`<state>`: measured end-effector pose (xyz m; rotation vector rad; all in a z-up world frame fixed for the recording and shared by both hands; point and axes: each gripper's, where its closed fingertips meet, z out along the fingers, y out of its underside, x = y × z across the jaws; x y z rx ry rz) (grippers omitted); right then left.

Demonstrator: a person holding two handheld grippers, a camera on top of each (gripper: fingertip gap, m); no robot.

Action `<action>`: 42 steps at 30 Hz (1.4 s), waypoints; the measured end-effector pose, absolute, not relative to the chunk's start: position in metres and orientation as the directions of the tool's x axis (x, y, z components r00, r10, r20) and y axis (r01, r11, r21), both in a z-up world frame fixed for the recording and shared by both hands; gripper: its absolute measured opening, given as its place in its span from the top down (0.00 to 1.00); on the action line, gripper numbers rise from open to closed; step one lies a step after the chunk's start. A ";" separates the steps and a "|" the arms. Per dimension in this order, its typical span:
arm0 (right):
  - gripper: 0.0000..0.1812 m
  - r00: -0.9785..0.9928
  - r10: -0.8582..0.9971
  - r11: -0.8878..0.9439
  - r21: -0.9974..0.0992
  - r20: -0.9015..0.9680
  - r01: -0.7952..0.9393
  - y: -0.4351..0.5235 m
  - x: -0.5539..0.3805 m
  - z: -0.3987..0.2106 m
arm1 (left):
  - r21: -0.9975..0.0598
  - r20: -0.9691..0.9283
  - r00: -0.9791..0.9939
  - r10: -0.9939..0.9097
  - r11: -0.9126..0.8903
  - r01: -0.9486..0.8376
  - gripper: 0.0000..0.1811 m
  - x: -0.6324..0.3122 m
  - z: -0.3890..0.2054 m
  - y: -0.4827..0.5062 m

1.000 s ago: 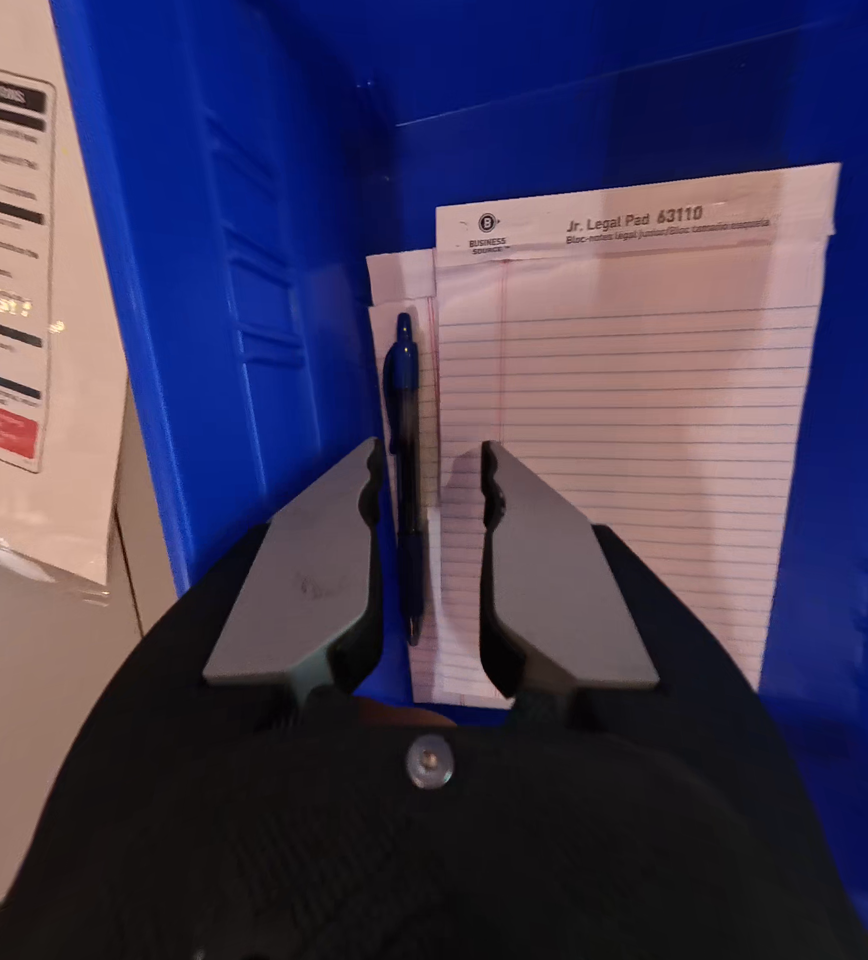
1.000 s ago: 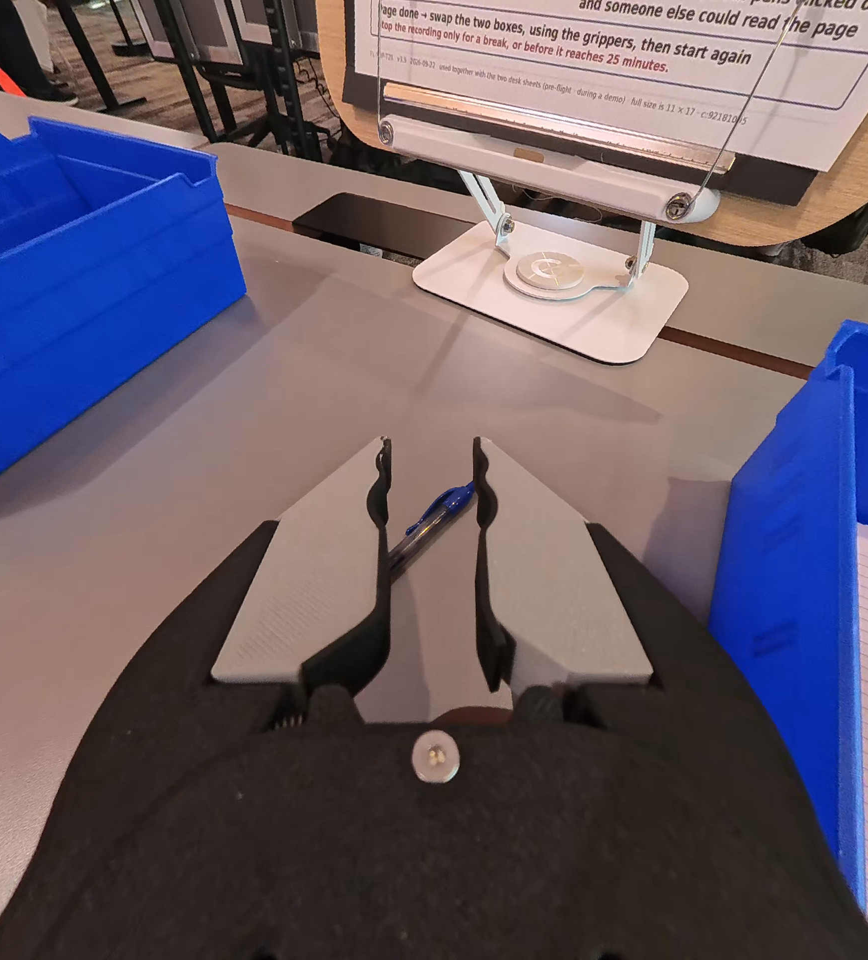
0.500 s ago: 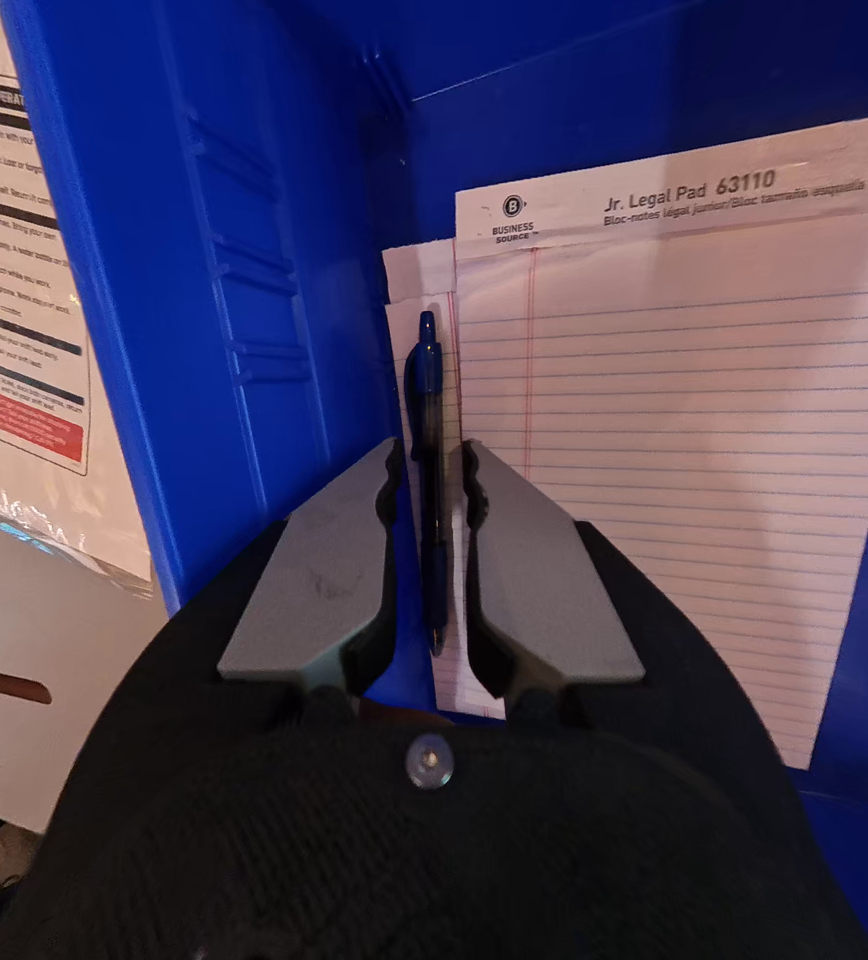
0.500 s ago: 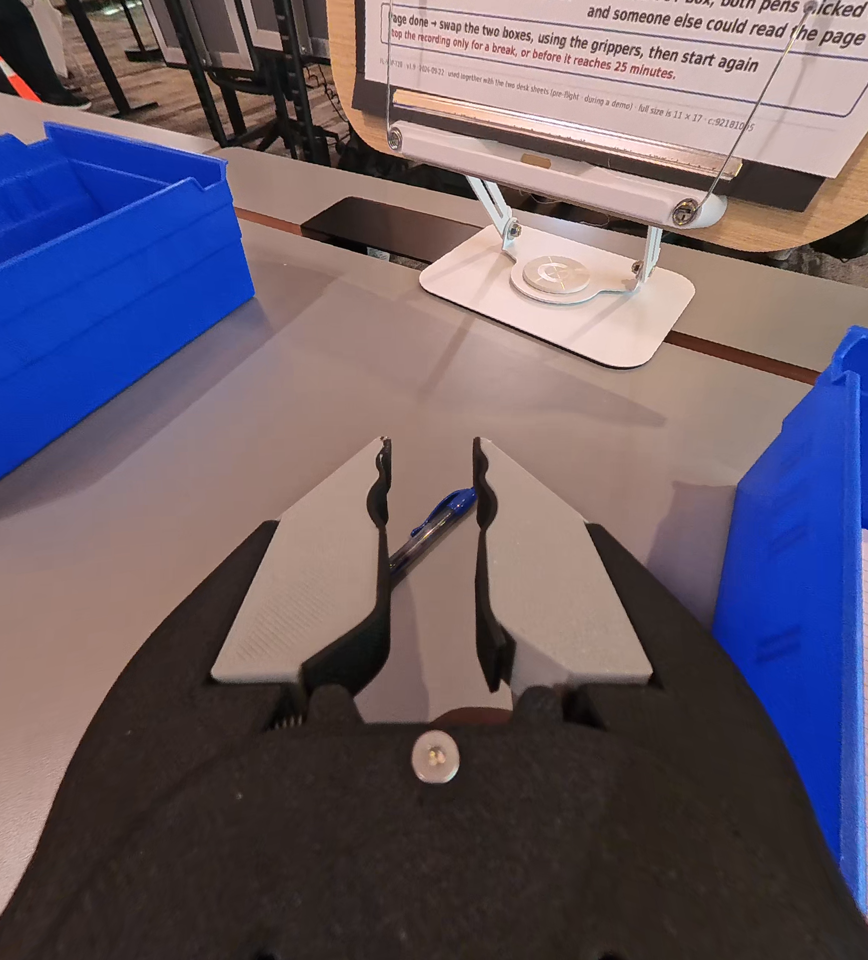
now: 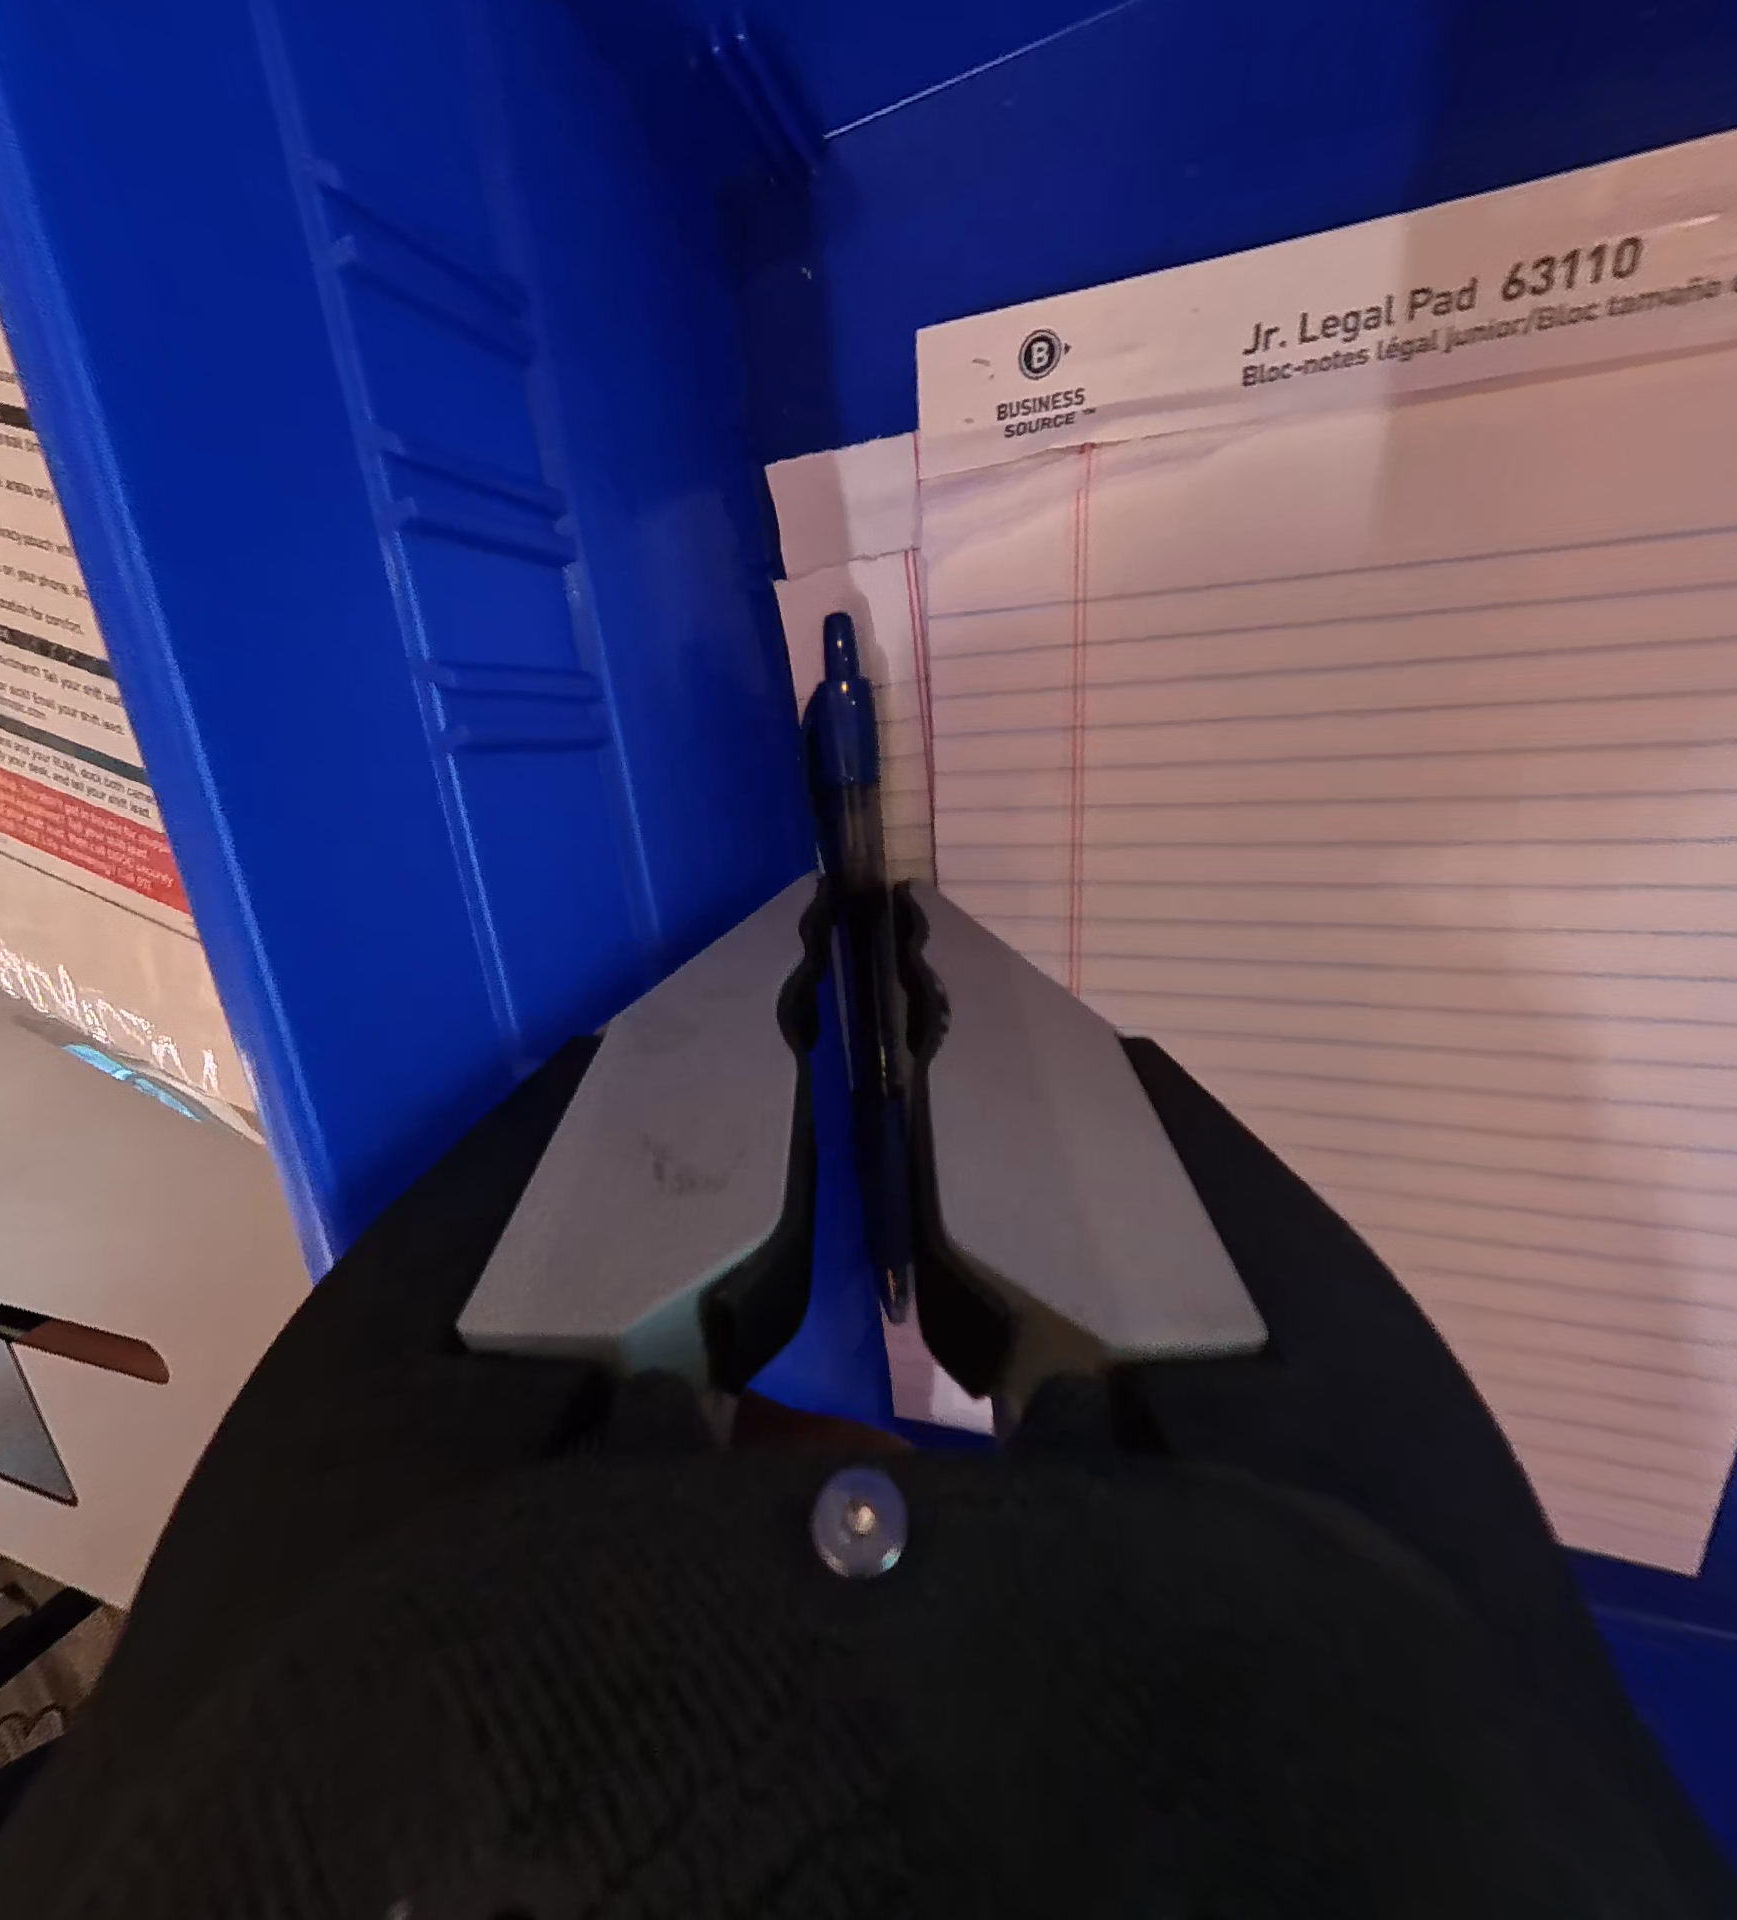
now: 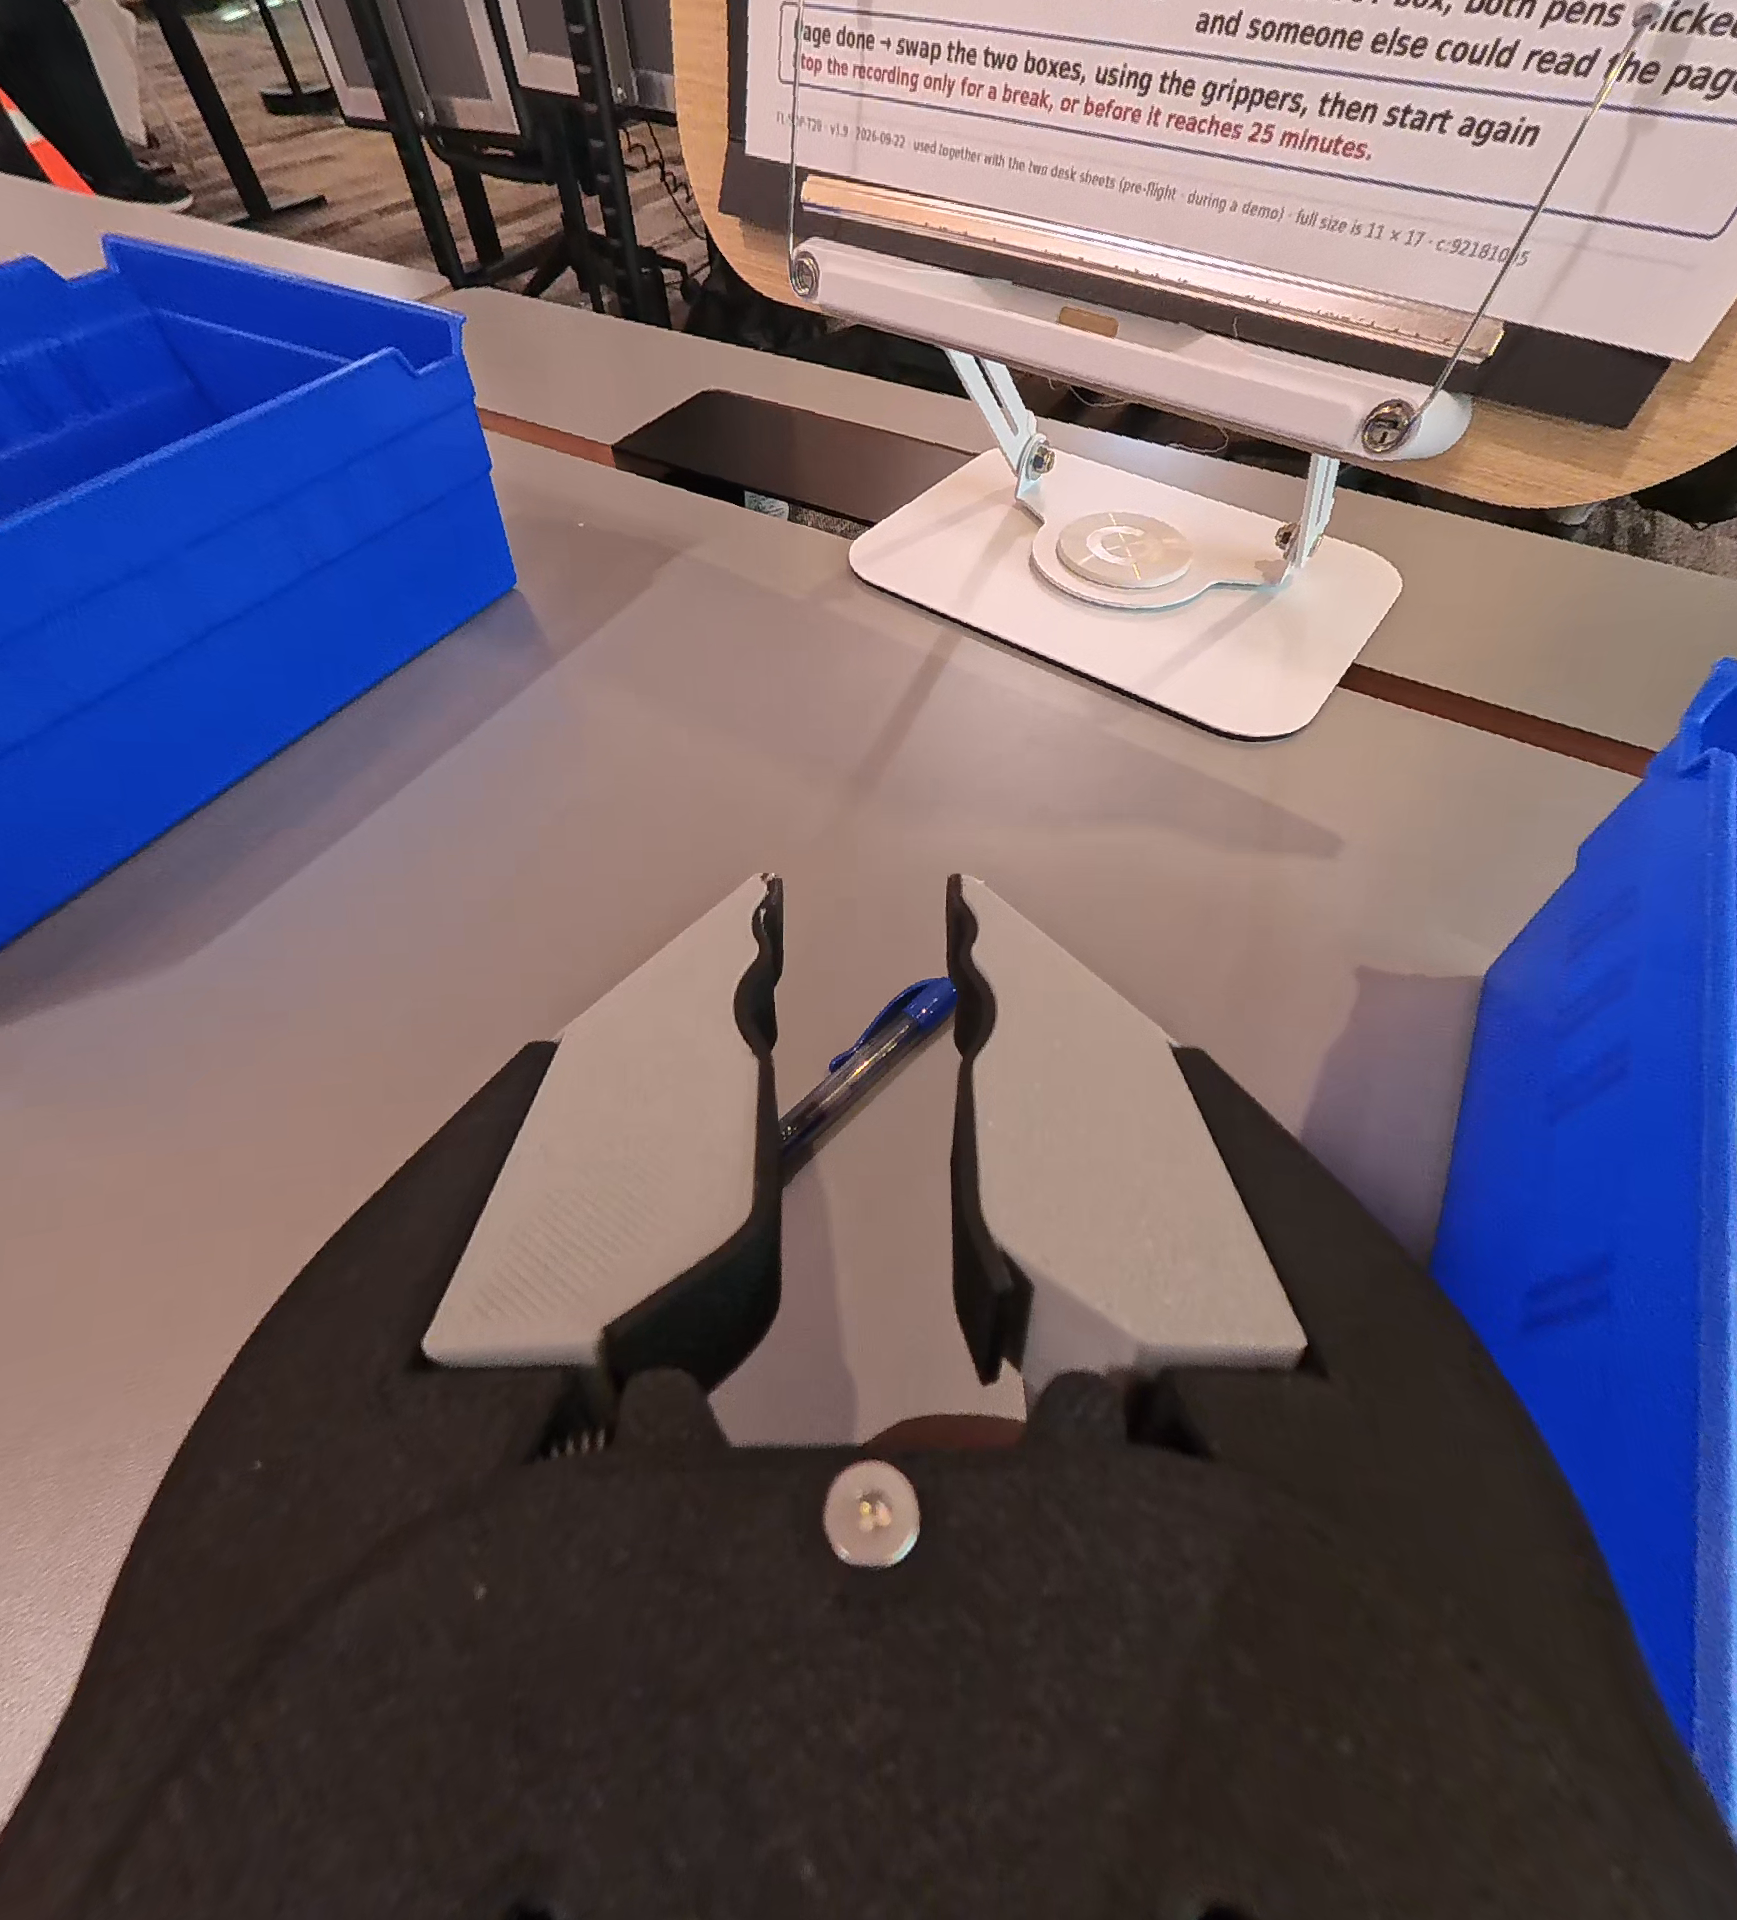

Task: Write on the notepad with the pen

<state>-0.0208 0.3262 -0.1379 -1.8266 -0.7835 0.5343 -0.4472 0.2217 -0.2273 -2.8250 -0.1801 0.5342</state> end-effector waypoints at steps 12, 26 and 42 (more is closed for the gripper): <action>0.85 0.682 0.731 -0.252 -0.932 -0.007 0.260 0.325 -0.021 -0.135 | -0.293 -0.268 0.956 0.122 -0.955 0.040 0.96 -0.440 -0.223 0.222; 0.85 0.683 0.731 -0.248 -0.934 -0.006 0.256 0.325 -0.021 -0.134 | -0.605 -0.073 0.997 -0.035 -0.793 -0.073 0.96 -0.341 -0.104 0.269; 0.85 0.780 0.625 -0.306 -0.910 0.028 0.278 0.346 0.006 -0.144 | -0.551 0.402 0.846 -0.350 -0.830 -0.081 0.96 -0.069 -0.185 0.314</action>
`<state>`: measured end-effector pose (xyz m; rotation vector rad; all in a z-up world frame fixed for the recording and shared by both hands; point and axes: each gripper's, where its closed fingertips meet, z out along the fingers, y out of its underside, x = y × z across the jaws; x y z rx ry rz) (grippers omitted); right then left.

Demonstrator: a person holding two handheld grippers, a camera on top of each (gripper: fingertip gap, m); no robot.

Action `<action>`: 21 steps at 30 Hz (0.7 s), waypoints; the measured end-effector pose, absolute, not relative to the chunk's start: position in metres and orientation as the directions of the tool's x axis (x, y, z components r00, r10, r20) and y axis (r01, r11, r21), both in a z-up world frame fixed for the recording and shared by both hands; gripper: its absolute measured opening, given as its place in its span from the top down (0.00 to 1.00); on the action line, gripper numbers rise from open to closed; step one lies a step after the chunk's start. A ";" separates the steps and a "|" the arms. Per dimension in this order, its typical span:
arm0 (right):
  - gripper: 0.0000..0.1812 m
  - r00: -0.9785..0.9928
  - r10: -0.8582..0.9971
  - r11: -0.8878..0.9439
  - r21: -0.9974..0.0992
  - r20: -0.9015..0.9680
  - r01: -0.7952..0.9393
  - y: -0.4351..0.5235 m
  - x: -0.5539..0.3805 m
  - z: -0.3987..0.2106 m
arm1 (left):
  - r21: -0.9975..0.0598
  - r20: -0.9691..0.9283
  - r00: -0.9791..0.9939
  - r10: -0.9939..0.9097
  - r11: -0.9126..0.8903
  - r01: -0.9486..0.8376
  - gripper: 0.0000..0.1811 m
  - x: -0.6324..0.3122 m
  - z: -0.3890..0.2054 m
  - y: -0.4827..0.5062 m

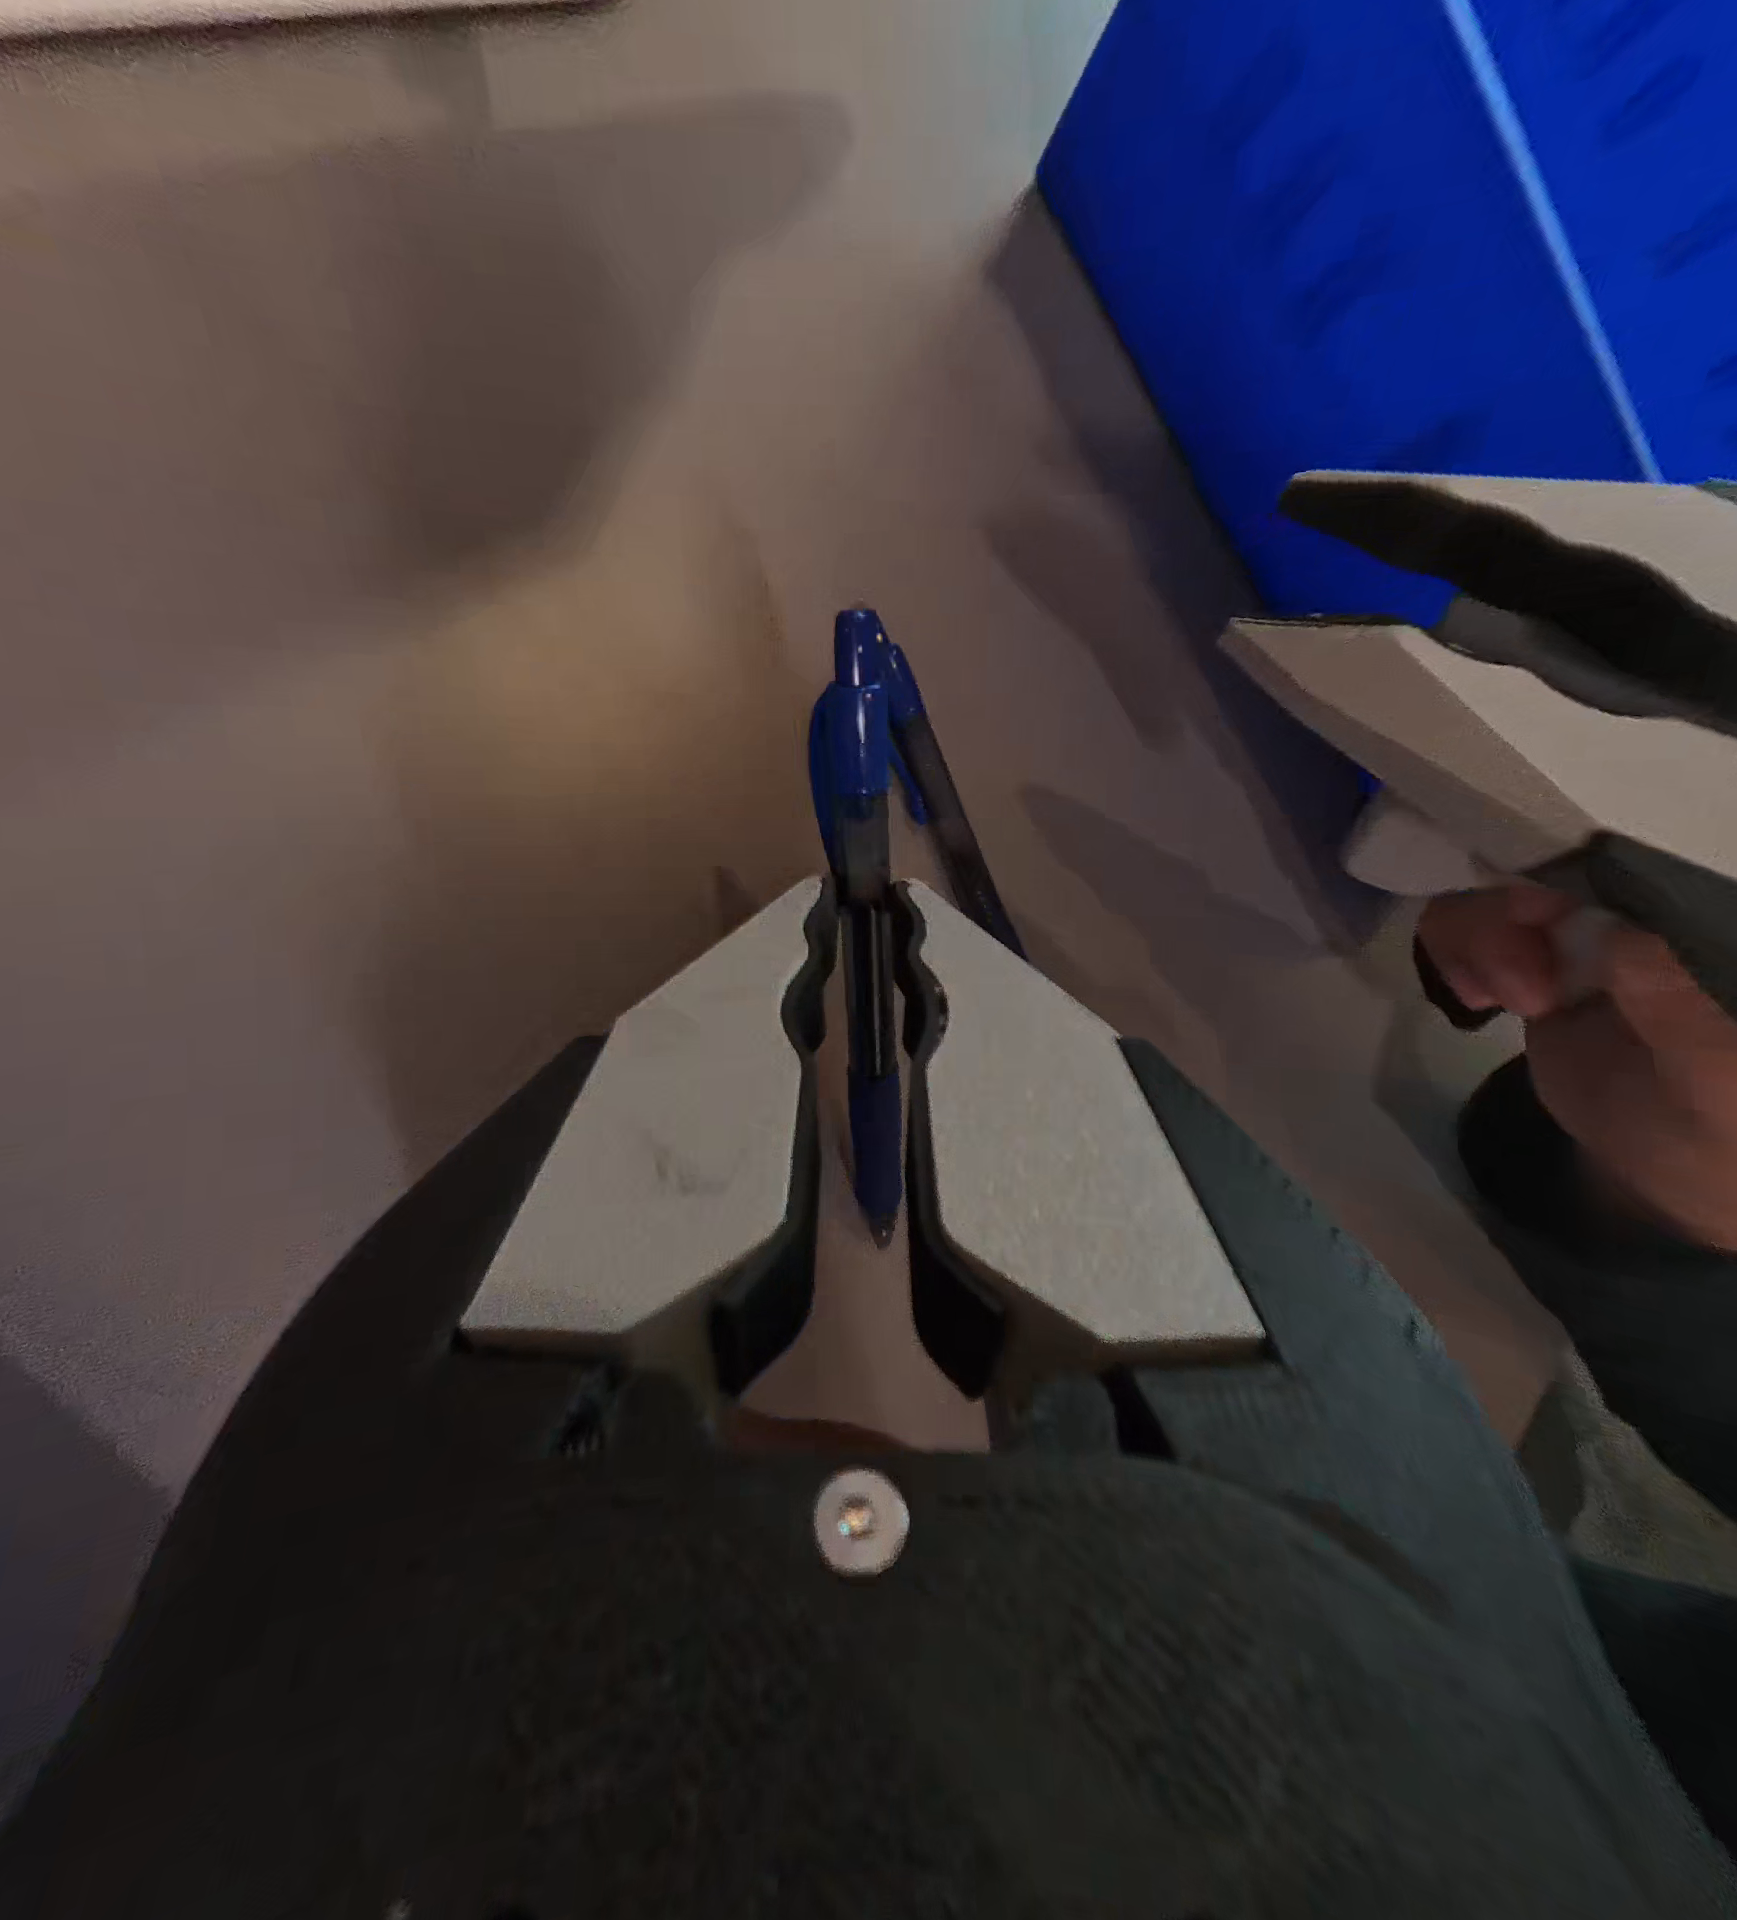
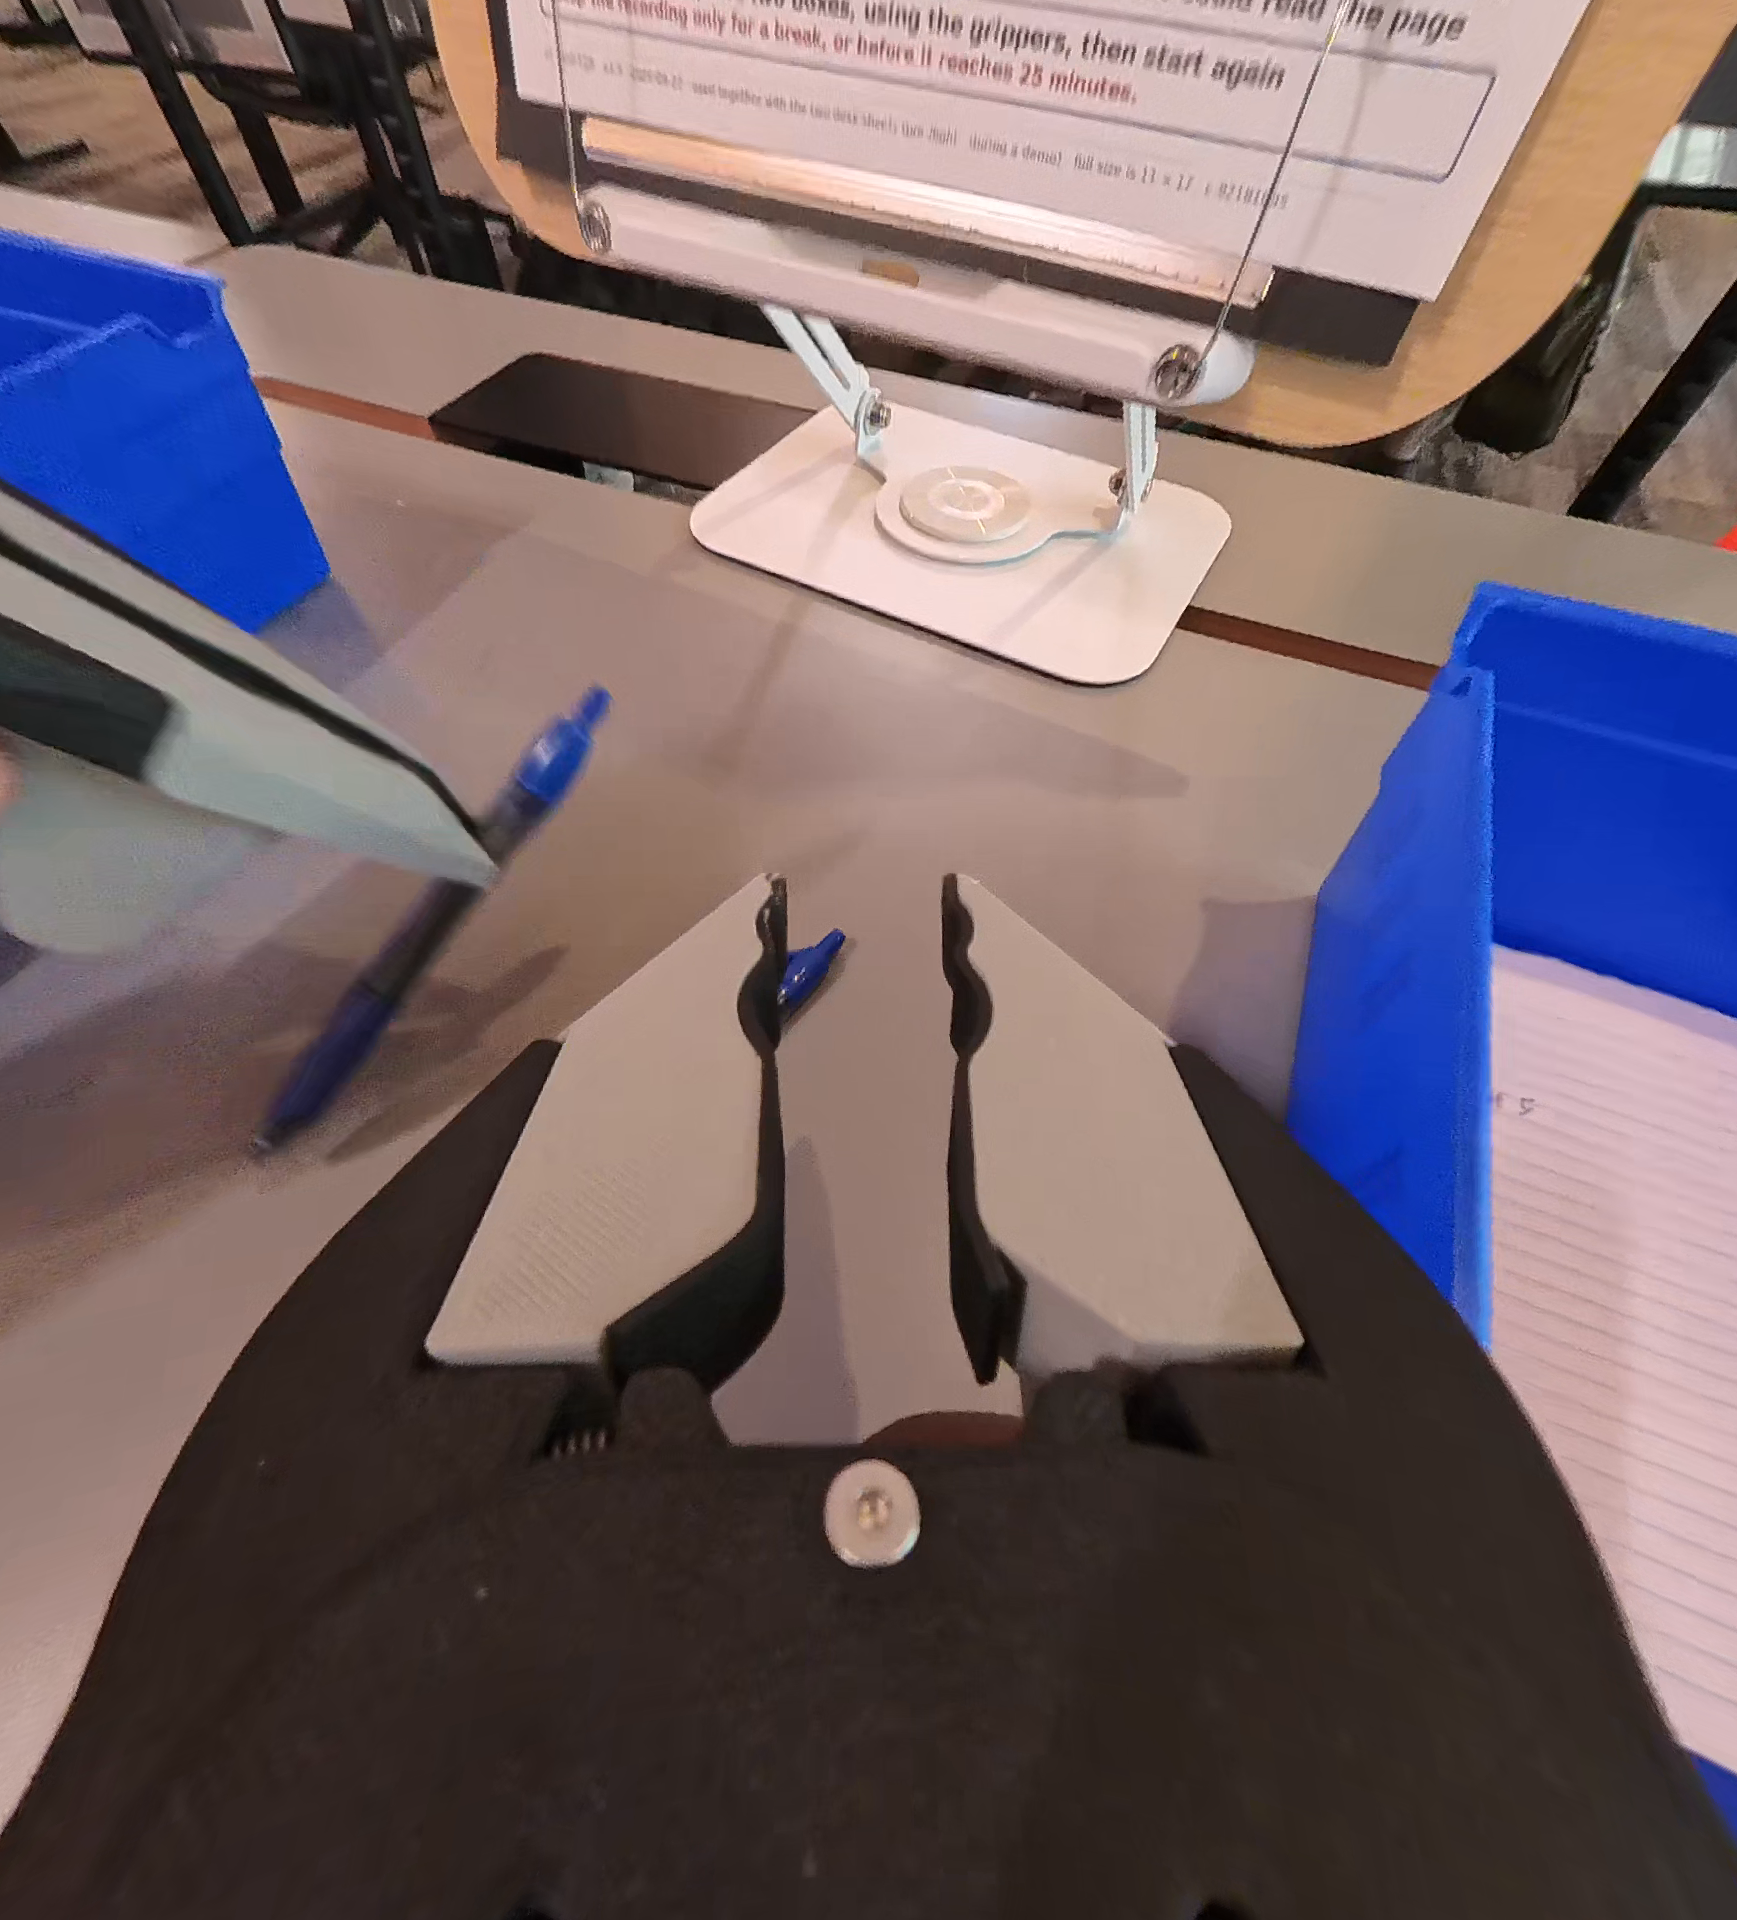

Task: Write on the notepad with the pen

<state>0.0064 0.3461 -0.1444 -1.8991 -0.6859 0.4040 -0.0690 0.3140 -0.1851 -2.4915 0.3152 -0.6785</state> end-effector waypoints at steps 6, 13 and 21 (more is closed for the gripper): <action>0.85 0.743 0.667 -0.420 -0.797 0.052 0.434 0.339 -0.001 -0.192 | -0.515 0.500 0.817 -0.286 -0.857 0.015 0.96 -0.049 -0.224 0.320; 0.85 0.722 0.691 -0.499 -0.706 0.025 0.502 0.335 -0.004 -0.227 | -0.577 0.344 0.847 -0.404 -0.803 -0.149 0.95 -0.077 -0.210 0.298; 0.87 0.711 0.703 -0.513 -0.689 0.005 0.512 0.330 -0.006 -0.231 | -0.542 0.320 0.833 -0.450 -0.809 -0.229 1.00 -0.070 -0.232 0.276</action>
